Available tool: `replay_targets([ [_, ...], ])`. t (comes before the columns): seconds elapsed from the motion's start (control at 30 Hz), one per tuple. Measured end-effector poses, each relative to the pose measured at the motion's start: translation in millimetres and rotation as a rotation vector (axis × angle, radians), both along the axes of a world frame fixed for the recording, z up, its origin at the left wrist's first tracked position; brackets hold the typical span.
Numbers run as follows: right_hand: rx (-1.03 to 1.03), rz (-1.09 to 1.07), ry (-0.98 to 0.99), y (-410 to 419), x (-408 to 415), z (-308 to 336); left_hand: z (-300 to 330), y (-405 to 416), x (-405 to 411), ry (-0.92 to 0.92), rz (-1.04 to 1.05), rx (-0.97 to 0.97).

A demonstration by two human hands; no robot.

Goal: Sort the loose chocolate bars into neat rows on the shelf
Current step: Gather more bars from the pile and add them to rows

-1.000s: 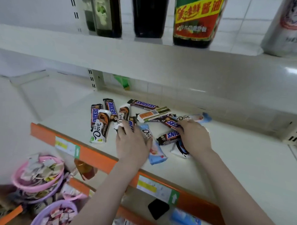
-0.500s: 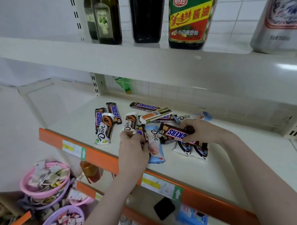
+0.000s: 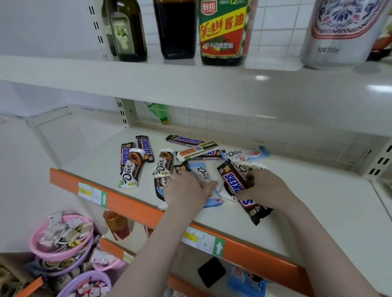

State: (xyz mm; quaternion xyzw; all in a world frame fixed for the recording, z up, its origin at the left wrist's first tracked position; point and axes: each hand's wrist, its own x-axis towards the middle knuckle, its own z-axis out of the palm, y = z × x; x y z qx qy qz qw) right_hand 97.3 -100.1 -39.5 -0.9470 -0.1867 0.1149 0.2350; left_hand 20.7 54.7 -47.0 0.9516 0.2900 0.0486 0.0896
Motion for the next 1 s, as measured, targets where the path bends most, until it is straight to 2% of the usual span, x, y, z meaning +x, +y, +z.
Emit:
replay_targets([
  [0.23, 0.133, -0.123, 0.02, -17.1, -11.8, -6.5, -1.3, -9.2, 25.6, 0.076, 0.121, -0.089],
  [0.47, 0.169, -0.203, 0.033, -35.8, -12.2, -8.5, -1.0, -11.0, 30.5, 0.042, -0.014, -0.201],
  [0.8, 0.22, -0.202, 0.056, -47.7, -12.7, -9.5, -3.1, -22.7, 31.0, -0.001, -0.043, -0.154],
  [0.9, 0.239, -0.198, 0.089, -49.1, -13.7, -8.5, -0.6, -16.2, 32.9, -0.004, -0.038, -0.257],
  [1.0, 0.26, -0.202, 0.096, -50.1, -14.9, -7.2, 4.5, -10.4, 33.6, 0.013, -0.094, -0.464],
])
